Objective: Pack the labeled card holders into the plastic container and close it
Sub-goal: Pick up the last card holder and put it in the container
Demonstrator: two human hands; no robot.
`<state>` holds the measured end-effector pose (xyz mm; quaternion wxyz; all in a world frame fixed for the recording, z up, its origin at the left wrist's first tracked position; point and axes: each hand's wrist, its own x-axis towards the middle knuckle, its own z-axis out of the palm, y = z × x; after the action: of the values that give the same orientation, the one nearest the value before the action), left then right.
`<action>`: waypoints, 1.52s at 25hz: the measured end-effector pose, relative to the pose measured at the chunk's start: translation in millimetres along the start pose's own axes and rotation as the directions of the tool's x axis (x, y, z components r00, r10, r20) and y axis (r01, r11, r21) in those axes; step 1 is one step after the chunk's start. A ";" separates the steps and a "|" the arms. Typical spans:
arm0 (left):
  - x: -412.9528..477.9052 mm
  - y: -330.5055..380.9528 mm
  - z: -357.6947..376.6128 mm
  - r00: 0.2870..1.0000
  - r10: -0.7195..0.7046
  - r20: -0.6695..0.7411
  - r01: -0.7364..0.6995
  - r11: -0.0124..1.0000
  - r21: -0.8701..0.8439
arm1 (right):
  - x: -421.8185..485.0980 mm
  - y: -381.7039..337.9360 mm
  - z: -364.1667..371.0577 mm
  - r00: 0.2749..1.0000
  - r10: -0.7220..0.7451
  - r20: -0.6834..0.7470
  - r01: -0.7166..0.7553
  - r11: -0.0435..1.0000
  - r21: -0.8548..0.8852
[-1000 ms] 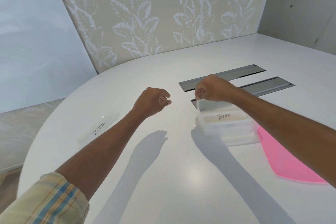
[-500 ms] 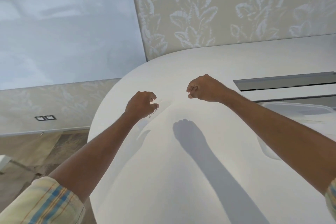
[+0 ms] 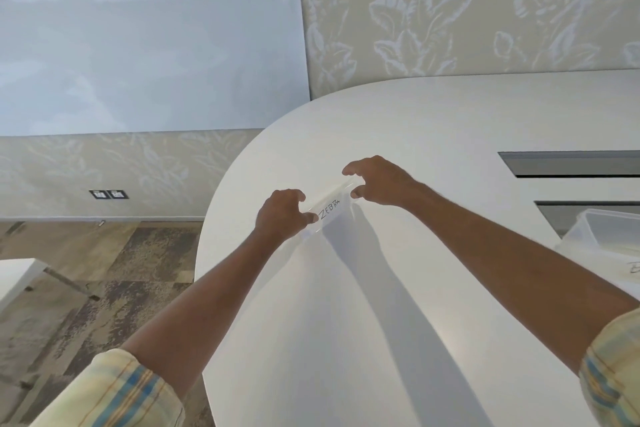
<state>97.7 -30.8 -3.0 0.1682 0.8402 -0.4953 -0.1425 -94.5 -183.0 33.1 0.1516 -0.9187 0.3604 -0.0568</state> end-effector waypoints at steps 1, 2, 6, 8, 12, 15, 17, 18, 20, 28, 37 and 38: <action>1.8 -1.7 4.6 1.000 -0.002 0.019 0.001 1.000 0.021 | 5.6 -0.6 5.8 1.000 0.006 0.008 -0.006 1.000 -0.026; 4.2 -4.0 8.9 0.999 -0.003 0.034 0.002 0.999 0.045 | 11.5 -1.4 11.6 1.000 0.011 0.019 -0.010 0.999 -0.047; 11.5 -14.3 18.8 0.997 0.007 0.072 -0.013 0.997 0.076 | 25.7 -3.5 32.2 0.998 0.001 0.057 0.005 0.994 -0.109; 14.4 -18.1 20.2 0.996 0.026 0.082 -0.032 0.997 0.072 | 30.7 -2.9 37.8 0.996 -0.013 0.083 0.025 0.989 -0.143; 17.8 -20.0 20.3 0.996 0.048 0.074 -0.053 0.996 0.066 | 36.4 0.0 40.8 0.988 -0.045 0.146 0.073 0.979 -0.193; 18.9 -19.8 20.7 0.994 0.071 0.077 -0.077 0.994 0.078 | 36.2 3.7 40.4 0.987 -0.044 0.155 0.077 0.974 -0.215; 18.6 -20.3 21.6 0.994 0.079 0.071 -0.085 0.993 0.086 | 34.3 7.2 39.5 0.987 -0.036 0.158 0.070 0.973 -0.219; 17.6 -20.9 21.9 0.995 0.080 0.064 -0.086 0.992 0.090 | 33.1 9.2 39.5 0.987 -0.033 0.157 0.067 0.975 -0.211; 15.1 -21.4 22.0 0.994 0.091 0.055 -0.096 0.991 0.094 | 28.9 12.7 39.4 0.988 -0.030 0.150 0.058 0.980 -0.188; 0.6 -7.8 13.5 0.985 0.158 0.065 -0.162 0.984 0.068 | -5.8 18.5 25.9 0.994 -0.026 0.109 0.044 0.985 -0.166; -25.9 54.4 -13.9 0.951 0.302 0.068 -0.306 0.949 0.075 | -71.6 37.1 -35.0 1.000 0.008 0.001 -0.007 0.982 -0.188; -28.5 64.9 -17.1 0.944 0.323 0.064 -0.327 0.942 0.078 | -81.4 40.7 -43.4 1.000 0.012 -0.024 -0.016 0.983 -0.186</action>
<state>40.4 -32.7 42.0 0.1399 0.7497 -0.6370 -0.1121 -189.8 -166.2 61.6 0.0616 -0.9256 0.3721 -0.0322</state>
